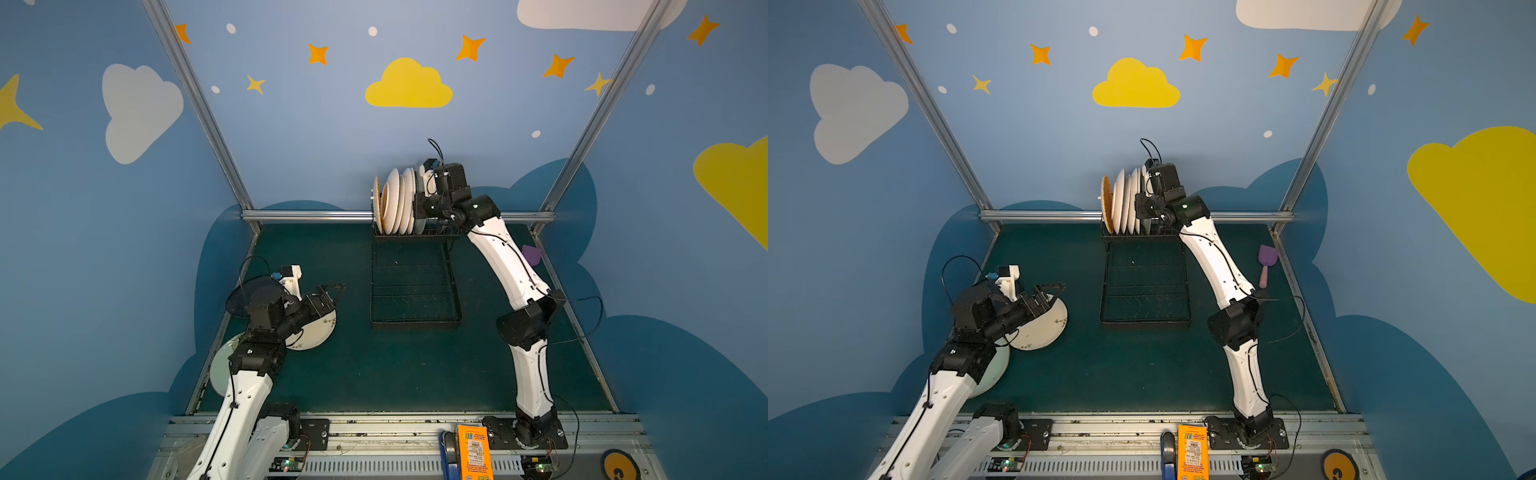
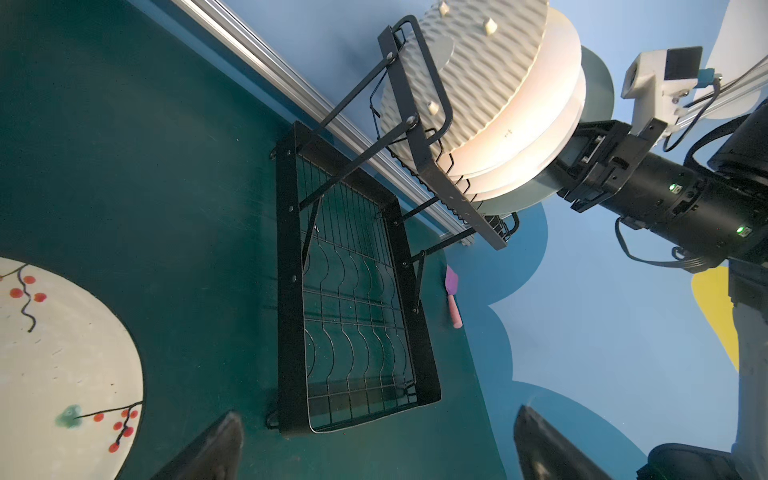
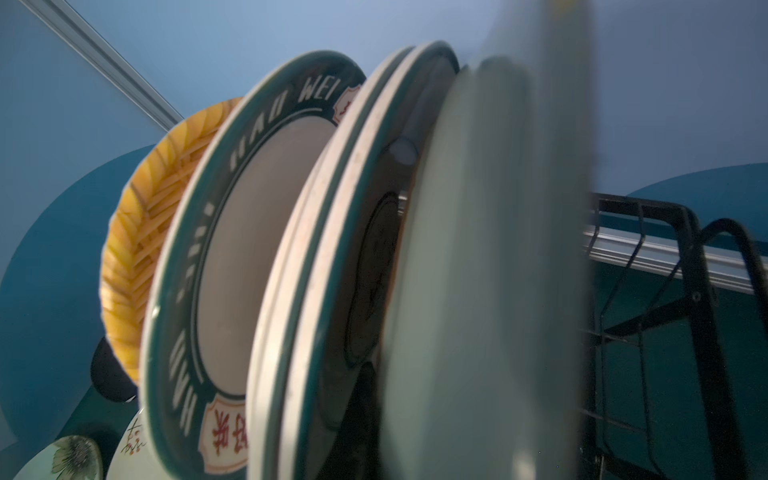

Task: Load the plates into the dish rack
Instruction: 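Push the pale green plate upright into the slot and open right gripper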

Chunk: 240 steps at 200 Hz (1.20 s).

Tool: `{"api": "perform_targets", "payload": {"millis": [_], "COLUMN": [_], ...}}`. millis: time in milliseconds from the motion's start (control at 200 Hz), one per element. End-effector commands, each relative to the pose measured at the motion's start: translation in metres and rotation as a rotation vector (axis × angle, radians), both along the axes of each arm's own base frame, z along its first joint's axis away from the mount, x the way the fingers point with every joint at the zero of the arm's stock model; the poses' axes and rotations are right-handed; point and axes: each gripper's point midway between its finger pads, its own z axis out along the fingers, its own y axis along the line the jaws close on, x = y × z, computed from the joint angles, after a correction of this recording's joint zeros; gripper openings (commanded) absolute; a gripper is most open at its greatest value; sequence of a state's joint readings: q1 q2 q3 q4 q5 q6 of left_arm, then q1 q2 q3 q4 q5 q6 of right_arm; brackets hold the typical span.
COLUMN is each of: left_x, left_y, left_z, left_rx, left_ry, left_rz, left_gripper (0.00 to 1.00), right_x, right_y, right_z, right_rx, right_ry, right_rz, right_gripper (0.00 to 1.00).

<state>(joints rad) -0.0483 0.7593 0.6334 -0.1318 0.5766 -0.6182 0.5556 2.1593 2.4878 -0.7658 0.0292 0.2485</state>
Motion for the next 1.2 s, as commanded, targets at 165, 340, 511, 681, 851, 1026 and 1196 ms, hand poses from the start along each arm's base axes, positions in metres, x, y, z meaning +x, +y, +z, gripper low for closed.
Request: {"api": "perform_targets", "payload": {"millis": [165, 340, 511, 681, 851, 1026, 1196], "left_x": [0.004, 0.003, 0.002, 0.001, 0.002, 0.000, -0.005], "left_y": [0.002, 0.003, 0.003, 0.004, 0.004, 0.006, 0.007], "left_z": [-0.009, -0.010, -0.011, -0.008, -0.008, -0.004, -0.002], "left_rx": [-0.007, -0.004, -0.004, 0.000, 0.000, 0.008, 0.013], "left_ry": [0.011, 0.010, 0.010, -0.002, 0.000, -0.010, -0.023], "left_rz": [0.020, 0.026, 0.027, 0.029, 0.033, 0.040, 0.043], "left_gripper": [1.00, 1.00, 1.00, 1.00, 1.00, 1.00, 1.00], "right_x": [0.001, 0.004, 0.009, 0.011, 0.009, 0.008, 0.005], "right_y": [-0.002, -0.005, -0.003, -0.001, 0.002, 0.001, -0.001], "right_z": [0.025, 0.020, 0.005, -0.002, 0.003, 0.008, 0.017], "right_rx": [-0.022, -0.038, -0.043, -0.037, -0.022, -0.008, 0.004], "right_ry": [-0.119, -0.113, -0.087, -0.065, -0.072, -0.073, -0.079], "right_rz": [-0.054, -0.081, -0.092, -0.090, -0.080, -0.074, -0.071], "right_gripper": [0.00, 0.00, 0.00, 0.00, 0.12, 0.14, 0.20]}}
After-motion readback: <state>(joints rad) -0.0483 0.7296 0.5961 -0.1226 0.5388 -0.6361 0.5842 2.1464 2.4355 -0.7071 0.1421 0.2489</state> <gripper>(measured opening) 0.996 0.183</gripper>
